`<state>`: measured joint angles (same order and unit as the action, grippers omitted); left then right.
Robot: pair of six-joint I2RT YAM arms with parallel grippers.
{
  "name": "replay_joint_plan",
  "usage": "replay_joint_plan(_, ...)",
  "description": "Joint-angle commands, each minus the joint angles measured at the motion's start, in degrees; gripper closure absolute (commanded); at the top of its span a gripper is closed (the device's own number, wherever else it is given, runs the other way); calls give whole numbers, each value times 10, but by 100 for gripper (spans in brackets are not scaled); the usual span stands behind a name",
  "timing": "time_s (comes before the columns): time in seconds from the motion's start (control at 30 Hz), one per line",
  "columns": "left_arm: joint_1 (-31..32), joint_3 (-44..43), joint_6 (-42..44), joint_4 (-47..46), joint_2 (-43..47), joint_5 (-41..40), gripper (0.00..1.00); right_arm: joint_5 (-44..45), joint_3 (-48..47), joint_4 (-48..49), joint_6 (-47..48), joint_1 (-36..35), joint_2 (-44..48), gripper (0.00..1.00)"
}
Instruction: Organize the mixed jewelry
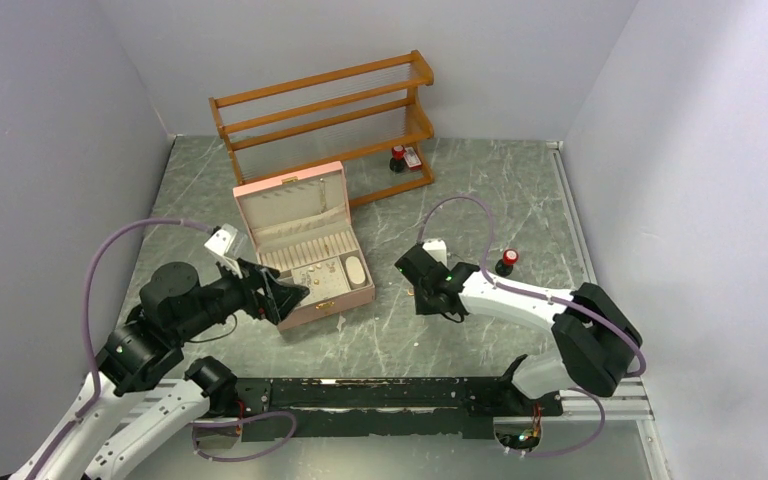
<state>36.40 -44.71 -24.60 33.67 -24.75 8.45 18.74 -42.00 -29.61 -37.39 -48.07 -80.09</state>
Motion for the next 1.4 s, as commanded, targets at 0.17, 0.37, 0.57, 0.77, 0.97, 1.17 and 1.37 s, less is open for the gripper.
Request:
replay_joint_plan(0.17,-3,15,5,-46,-51,52,13,16,-20,23,29,-1,-20,76)
replay_joint_plan(0.37,-4,23,1,-48,-55,44,13,10,-12,32,28,0,-23,77)
replay_joint_plan(0.57,-4,25,-2,-49,-59,40,13,13,-10,33,29,0,-22,83)
replay_joint_plan(0.77,-3,31,-6,-50,-58,40,13,16,-7,31,29,0,-27,83)
replay_joint_plan(0.97,-4,31,-3,-44,-59,34,12,13,0,38,29,0,-33,79)
replay_joint_plan(1.17,-3,28,-1,-41,-61,31,12,15,-1,40,28,0,-35,85)
replay_joint_plan(1.37,-4,28,-2,-45,-63,32,12,20,3,47,32,0,-25,93)
